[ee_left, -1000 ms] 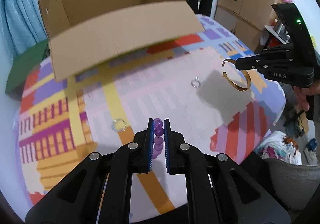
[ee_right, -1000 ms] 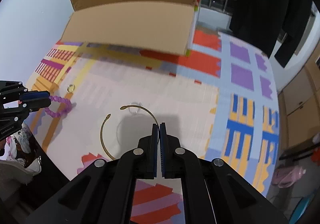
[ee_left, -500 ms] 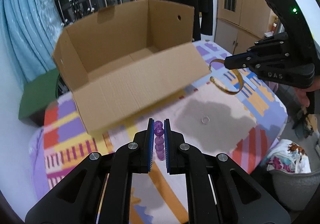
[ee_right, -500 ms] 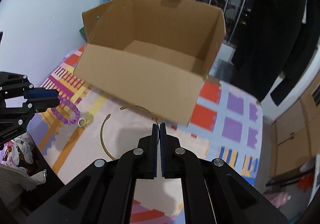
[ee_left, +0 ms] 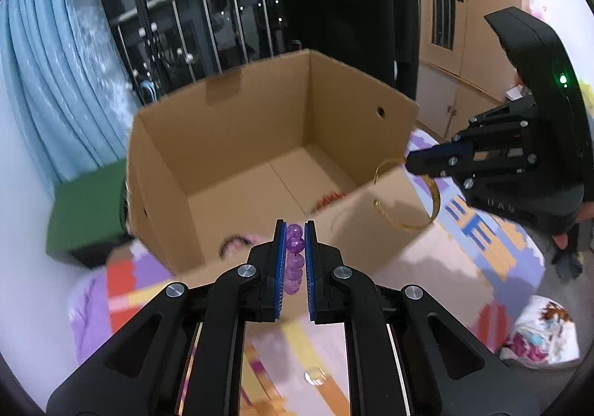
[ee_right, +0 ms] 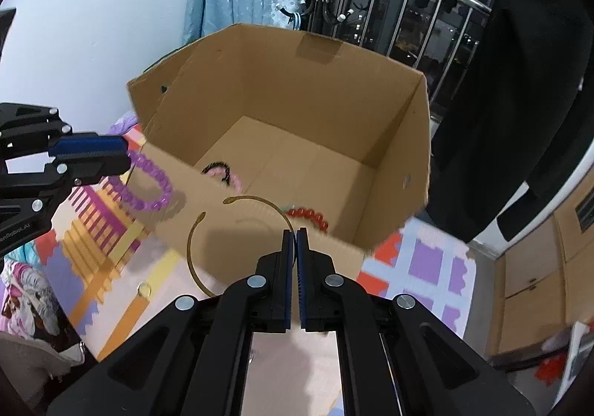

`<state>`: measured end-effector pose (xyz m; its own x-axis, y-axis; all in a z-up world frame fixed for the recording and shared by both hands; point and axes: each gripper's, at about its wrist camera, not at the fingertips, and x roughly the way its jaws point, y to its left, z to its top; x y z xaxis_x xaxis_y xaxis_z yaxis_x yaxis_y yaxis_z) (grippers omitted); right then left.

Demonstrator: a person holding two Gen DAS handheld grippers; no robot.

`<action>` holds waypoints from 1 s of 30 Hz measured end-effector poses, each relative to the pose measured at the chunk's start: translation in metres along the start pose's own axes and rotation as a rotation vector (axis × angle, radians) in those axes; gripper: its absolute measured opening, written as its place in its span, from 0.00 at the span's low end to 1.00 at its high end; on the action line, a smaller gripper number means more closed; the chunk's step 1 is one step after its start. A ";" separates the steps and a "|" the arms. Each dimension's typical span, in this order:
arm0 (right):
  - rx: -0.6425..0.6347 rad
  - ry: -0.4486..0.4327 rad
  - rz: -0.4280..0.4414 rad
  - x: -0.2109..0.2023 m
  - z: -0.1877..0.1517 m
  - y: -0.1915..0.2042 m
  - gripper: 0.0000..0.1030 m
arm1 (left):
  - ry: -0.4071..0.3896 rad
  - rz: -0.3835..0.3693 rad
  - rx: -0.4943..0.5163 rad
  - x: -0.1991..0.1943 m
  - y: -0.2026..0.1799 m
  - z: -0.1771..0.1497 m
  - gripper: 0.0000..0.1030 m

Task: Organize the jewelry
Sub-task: 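Carry both held pieces into the box and open both grippers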

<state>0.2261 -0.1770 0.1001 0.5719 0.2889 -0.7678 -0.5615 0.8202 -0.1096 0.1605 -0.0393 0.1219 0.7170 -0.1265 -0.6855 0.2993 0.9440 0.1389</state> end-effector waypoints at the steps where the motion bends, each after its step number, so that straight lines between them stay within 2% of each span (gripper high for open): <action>1: 0.003 -0.002 -0.001 0.002 0.005 -0.001 0.02 | -0.006 -0.002 -0.004 0.003 0.003 0.007 0.08; 8: 0.010 0.003 -0.011 0.028 0.036 -0.007 0.02 | 0.011 -0.008 -0.023 0.035 0.019 0.033 0.08; 12: 0.016 0.026 -0.029 0.049 0.050 -0.010 0.02 | 0.036 0.046 -0.040 0.061 0.031 0.042 0.08; 17: 0.029 0.071 -0.034 0.078 0.054 -0.014 0.02 | 0.092 0.079 -0.055 0.093 0.049 0.042 0.09; 24: 0.029 0.098 -0.030 0.095 0.052 -0.015 0.03 | 0.110 0.047 -0.098 0.103 0.059 0.033 0.09; 28: 0.032 0.093 -0.029 0.096 0.054 -0.015 0.03 | 0.121 0.062 -0.110 0.108 0.063 0.031 0.09; 30: 0.033 0.093 -0.034 0.097 0.056 -0.014 0.10 | 0.130 0.063 -0.113 0.108 0.063 0.031 0.11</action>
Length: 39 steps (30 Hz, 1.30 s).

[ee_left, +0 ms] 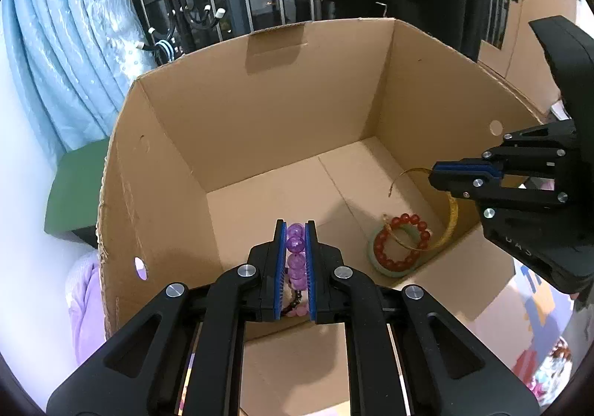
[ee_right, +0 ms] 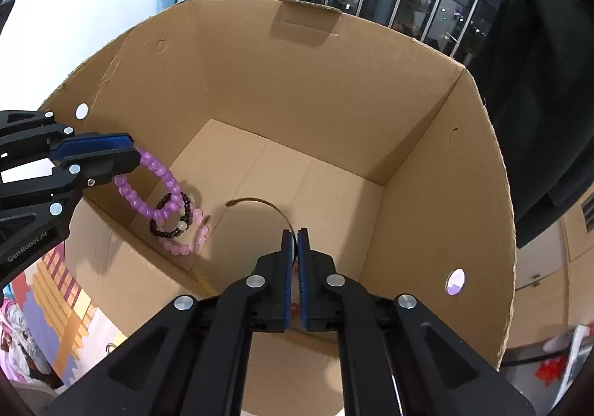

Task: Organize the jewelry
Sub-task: 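Carry both held pieces into the box and open both grippers, then withdraw both grippers from the box and move over the silver rings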

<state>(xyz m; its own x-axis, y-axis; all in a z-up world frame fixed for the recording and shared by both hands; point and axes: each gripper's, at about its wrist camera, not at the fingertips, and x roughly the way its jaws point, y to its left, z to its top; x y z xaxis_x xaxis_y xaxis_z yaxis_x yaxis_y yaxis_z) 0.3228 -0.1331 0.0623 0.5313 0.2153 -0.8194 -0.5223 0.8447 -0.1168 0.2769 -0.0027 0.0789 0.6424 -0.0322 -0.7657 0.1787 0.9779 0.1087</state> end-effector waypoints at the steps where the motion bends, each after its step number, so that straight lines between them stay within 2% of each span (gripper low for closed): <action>1: -0.002 0.000 -0.004 0.001 0.000 0.000 0.15 | 0.009 0.002 0.001 0.001 0.001 0.000 0.14; 2: -0.001 0.001 0.002 0.001 0.000 0.001 0.21 | 0.012 0.018 0.003 0.002 0.000 0.000 0.27; 3: -0.002 -0.001 0.003 0.002 0.000 0.002 0.21 | 0.010 0.030 0.006 0.001 0.000 0.001 0.40; 5: -0.001 -0.005 -0.002 0.000 -0.001 0.002 0.21 | -0.002 0.033 0.013 -0.001 0.000 0.001 0.46; 12: 0.005 -0.025 0.010 -0.016 -0.008 0.003 0.21 | -0.029 0.025 0.020 -0.021 -0.001 -0.004 0.46; 23: -0.010 -0.045 0.024 -0.053 -0.046 0.007 0.22 | -0.062 -0.008 -0.003 -0.066 -0.010 -0.039 0.46; 32: 0.018 -0.041 0.069 -0.069 -0.099 0.018 0.22 | -0.042 -0.044 -0.064 -0.081 -0.021 -0.098 0.46; 35: 0.053 -0.032 0.098 -0.068 -0.123 0.017 0.22 | 0.008 -0.078 -0.108 -0.072 -0.022 -0.123 0.46; 39: 0.104 -0.001 0.119 -0.058 -0.151 0.014 0.22 | 0.041 -0.070 -0.118 -0.063 -0.023 -0.142 0.46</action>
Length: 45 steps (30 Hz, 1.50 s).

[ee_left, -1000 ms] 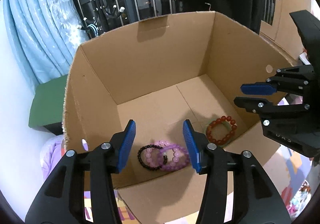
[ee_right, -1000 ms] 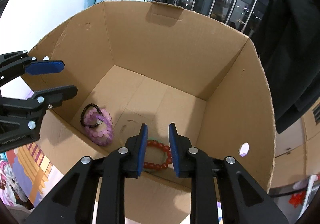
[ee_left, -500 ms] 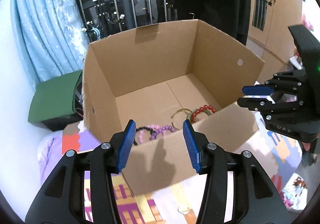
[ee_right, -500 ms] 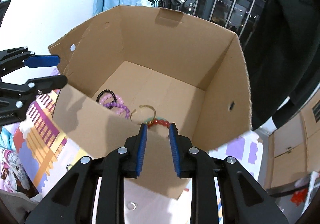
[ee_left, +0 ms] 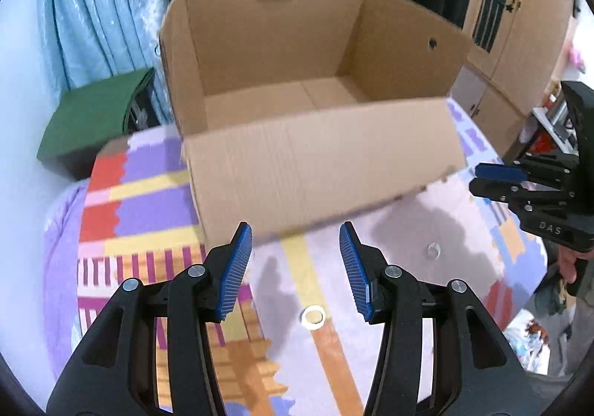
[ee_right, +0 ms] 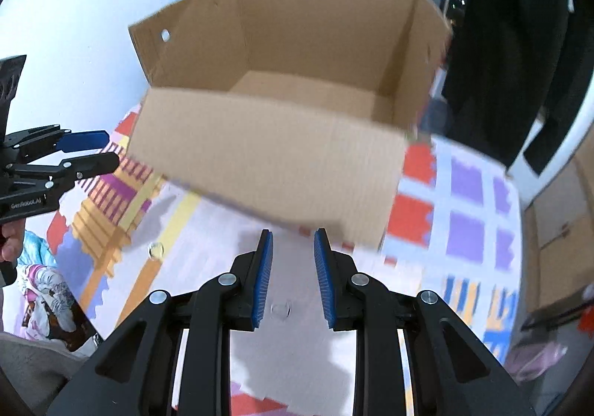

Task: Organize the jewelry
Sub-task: 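Withdraw both grippers from the box and move over the silver rings, then grasp a silver ring with left gripper while right gripper grasps the stone ring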

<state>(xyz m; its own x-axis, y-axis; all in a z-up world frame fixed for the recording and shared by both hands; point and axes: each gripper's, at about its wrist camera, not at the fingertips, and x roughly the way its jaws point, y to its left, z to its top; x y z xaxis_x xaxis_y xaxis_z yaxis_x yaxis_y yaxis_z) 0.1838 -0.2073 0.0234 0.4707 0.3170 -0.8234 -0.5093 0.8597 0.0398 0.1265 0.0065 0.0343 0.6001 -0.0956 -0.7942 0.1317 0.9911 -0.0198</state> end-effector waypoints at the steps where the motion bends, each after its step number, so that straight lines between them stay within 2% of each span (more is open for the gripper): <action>1: 0.011 0.014 -0.002 0.004 -0.007 -0.001 0.22 | 0.006 0.001 -0.003 0.002 0.000 -0.004 0.46; 8: 0.046 0.070 0.020 0.024 -0.040 -0.004 0.22 | 0.056 0.007 0.008 0.021 -0.002 -0.029 0.46; 18: 0.040 0.104 0.057 0.046 -0.055 0.006 0.22 | 0.107 -0.005 0.028 0.047 -0.007 -0.061 0.46; 29: 0.028 0.134 0.035 0.058 -0.060 0.010 0.24 | 0.131 -0.030 0.024 0.058 -0.010 -0.069 0.46; 32: 0.028 0.131 0.039 0.061 -0.059 0.011 0.37 | 0.135 -0.031 0.023 0.062 -0.012 -0.070 0.46; 33: 0.027 0.129 0.044 0.061 -0.059 0.011 0.38 | 0.136 -0.031 0.023 0.063 -0.012 -0.071 0.46; 45: -0.011 0.145 -0.004 0.072 -0.062 0.013 0.38 | 0.137 -0.012 0.019 0.076 -0.013 -0.075 0.46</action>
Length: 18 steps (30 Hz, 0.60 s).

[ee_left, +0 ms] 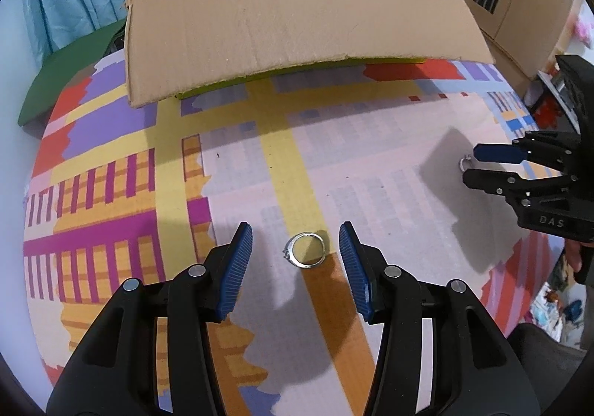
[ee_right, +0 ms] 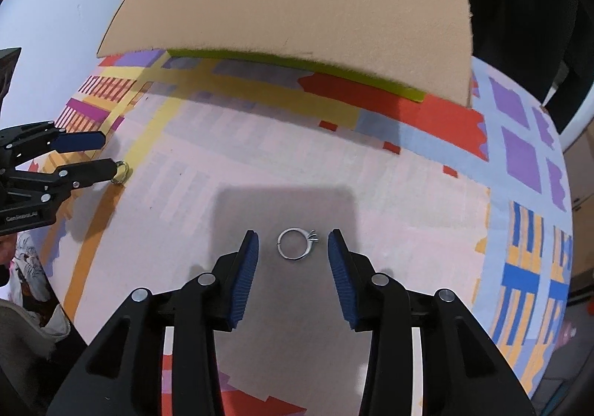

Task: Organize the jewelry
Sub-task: 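Grasp a silver ring with left gripper while right gripper grasps the stone ring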

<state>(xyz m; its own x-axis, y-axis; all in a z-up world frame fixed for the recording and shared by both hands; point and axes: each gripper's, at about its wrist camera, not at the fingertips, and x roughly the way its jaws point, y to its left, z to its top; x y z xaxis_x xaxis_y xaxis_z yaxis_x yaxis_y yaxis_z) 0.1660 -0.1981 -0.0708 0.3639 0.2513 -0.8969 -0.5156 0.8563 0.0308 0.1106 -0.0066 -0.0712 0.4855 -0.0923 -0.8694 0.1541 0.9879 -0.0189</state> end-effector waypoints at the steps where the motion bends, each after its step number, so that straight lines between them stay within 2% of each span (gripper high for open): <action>1: -0.001 -0.001 -0.002 0.001 -0.001 0.000 0.38 | -0.002 0.003 0.008 0.001 -0.001 -0.001 0.46; 9: -0.009 -0.003 -0.012 0.003 -0.003 0.001 0.37 | 0.017 0.007 0.000 0.012 -0.002 -0.007 0.43; 18: -0.027 -0.018 -0.030 0.004 -0.003 0.004 0.36 | -0.029 0.051 0.018 0.013 -0.007 -0.013 0.40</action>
<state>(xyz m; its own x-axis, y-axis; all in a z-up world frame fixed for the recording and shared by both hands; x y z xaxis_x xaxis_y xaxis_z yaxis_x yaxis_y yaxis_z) 0.1623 -0.1950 -0.0753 0.3935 0.2344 -0.8889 -0.5249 0.8511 -0.0079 0.1041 -0.0131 -0.0887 0.5181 -0.0463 -0.8541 0.1444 0.9889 0.0340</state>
